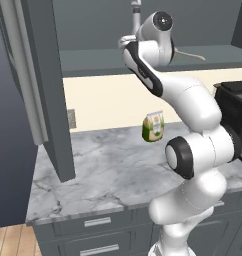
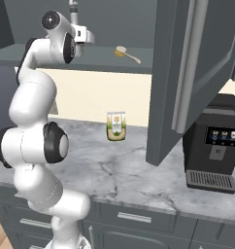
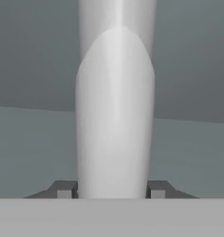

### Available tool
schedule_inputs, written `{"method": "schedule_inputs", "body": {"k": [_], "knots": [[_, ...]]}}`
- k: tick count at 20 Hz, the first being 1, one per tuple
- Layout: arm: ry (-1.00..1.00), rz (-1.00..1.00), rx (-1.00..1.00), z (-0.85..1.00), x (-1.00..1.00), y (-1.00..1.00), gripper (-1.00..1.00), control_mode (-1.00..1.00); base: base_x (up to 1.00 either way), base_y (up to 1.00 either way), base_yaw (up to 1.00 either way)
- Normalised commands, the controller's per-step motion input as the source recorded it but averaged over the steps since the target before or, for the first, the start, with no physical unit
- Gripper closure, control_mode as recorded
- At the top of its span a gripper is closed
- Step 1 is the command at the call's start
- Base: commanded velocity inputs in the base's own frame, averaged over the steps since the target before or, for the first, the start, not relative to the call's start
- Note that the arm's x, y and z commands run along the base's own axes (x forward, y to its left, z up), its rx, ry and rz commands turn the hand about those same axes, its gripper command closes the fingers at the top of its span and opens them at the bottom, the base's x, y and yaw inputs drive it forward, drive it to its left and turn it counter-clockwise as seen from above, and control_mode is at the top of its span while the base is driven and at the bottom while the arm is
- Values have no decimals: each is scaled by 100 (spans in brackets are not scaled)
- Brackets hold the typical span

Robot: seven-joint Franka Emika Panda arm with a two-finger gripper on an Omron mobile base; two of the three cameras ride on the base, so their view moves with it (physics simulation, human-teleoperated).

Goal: Pick the spray and dish brush from the cabinet and place them on the counter.

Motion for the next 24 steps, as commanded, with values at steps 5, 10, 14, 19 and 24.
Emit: {"method": "schedule_inputs", "body": {"k": [5,10,14,19,24], "knots": [[-1,0,0,0,-40,0,100,-100,0,0,0],[-5,0,2,3,-52,0,100,-100,0,0,0],[-6,0,3,7,-56,0,100,-100,0,0,0],[-4,0,3,9,-62,0,100,-100,0,0,0],[0,2,1,28,-58,0,100,-100,0,0,0]]}}
